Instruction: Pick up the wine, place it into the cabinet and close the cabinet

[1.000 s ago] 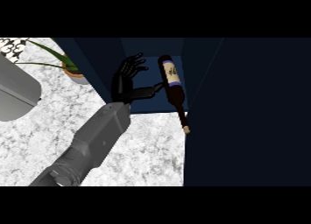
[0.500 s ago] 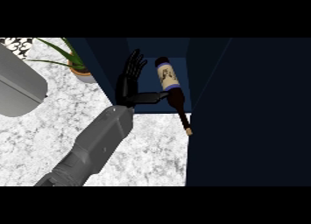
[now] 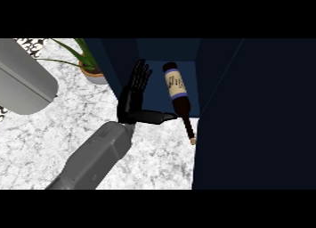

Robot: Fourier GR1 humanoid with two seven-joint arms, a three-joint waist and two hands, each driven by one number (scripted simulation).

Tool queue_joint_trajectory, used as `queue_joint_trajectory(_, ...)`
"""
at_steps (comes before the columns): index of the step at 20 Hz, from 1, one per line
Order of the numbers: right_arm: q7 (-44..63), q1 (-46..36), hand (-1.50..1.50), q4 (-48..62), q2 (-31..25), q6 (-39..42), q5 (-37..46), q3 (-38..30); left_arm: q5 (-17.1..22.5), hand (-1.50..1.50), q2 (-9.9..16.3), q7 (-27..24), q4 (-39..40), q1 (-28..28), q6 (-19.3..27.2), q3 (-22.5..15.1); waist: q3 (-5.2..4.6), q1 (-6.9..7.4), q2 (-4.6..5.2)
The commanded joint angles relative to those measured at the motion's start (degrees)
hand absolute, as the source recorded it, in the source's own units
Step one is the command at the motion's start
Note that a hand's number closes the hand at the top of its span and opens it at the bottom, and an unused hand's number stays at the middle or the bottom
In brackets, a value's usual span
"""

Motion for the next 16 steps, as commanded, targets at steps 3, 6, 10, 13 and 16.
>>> queue_joint_trajectory(3, -0.66, -1.68, -1.50, 1.46, 0.46, -0.18, 0.15, 0.51, -3.34, -1.50, 9.42, 6.79, -25.05, 11.98, 3.98, -5.17, 0.17, 0.64, -0.13)
queue_joint_trajectory(6, 3.33, -3.82, -1.50, -0.90, -0.31, -2.08, 0.05, -0.64, -3.00, -1.50, 13.99, 11.89, -37.91, 17.96, 7.29, -5.90, 0.14, 0.56, -0.04)
queue_joint_trajectory(10, 2.92, -2.49, -1.50, -2.03, 2.07, -2.40, 4.82, 6.19, -6.57, -1.50, 15.89, 13.80, -49.33, 24.00, 12.62, -5.23, 0.10, -0.70, 0.32)
queue_joint_trajectory(13, 2.65, -4.38, -1.50, 0.19, 1.05, -1.80, 4.61, 5.12, -8.80, -1.50, 16.98, 17.72, -59.35, 27.79, 16.70, -7.60, 0.12, -0.66, 0.33)
queue_joint_trajectory(16, 1.26, -3.73, 1.50, 1.48, -0.67, 0.90, 5.85, 5.86, -10.34, -1.50, 18.05, 16.41, -61.25, 32.23, 14.09, -6.49, 0.10, -0.98, 0.46)
